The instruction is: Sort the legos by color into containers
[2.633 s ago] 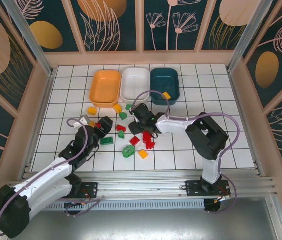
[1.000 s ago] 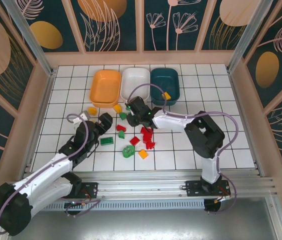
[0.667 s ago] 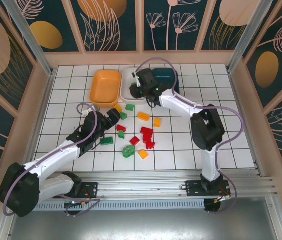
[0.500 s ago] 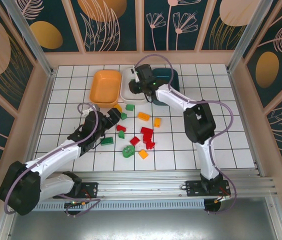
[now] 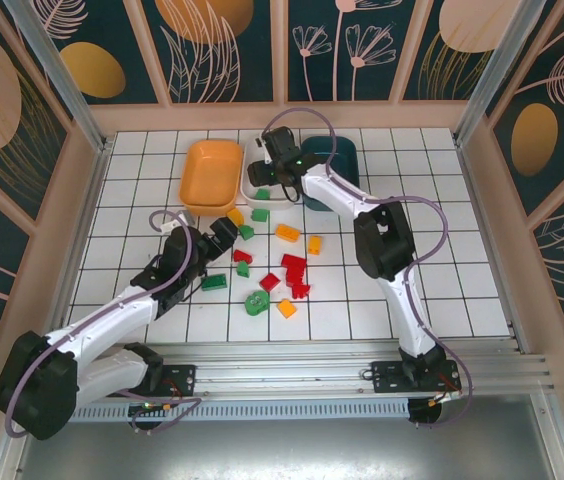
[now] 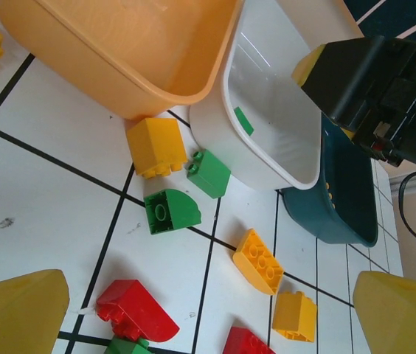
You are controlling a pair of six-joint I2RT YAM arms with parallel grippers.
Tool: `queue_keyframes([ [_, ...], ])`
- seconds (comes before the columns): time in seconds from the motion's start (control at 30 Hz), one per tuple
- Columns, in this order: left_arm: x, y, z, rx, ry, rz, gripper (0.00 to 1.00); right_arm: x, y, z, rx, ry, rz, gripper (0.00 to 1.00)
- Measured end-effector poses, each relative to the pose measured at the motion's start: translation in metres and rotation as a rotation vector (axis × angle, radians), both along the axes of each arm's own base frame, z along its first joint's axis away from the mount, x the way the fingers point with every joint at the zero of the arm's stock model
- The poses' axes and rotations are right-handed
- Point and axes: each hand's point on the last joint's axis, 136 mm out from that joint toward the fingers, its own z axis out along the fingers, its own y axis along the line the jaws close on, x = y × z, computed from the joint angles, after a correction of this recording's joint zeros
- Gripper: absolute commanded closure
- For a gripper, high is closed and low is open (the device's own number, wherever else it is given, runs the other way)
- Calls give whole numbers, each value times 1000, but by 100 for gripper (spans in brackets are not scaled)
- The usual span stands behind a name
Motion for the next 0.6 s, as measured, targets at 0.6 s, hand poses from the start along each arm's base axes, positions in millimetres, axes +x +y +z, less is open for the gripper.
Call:
queue_keyframes([
  [0.6,-14,-37,-35,-53,104,-191,7,-170,-81,-26,-74,198,-43,28],
])
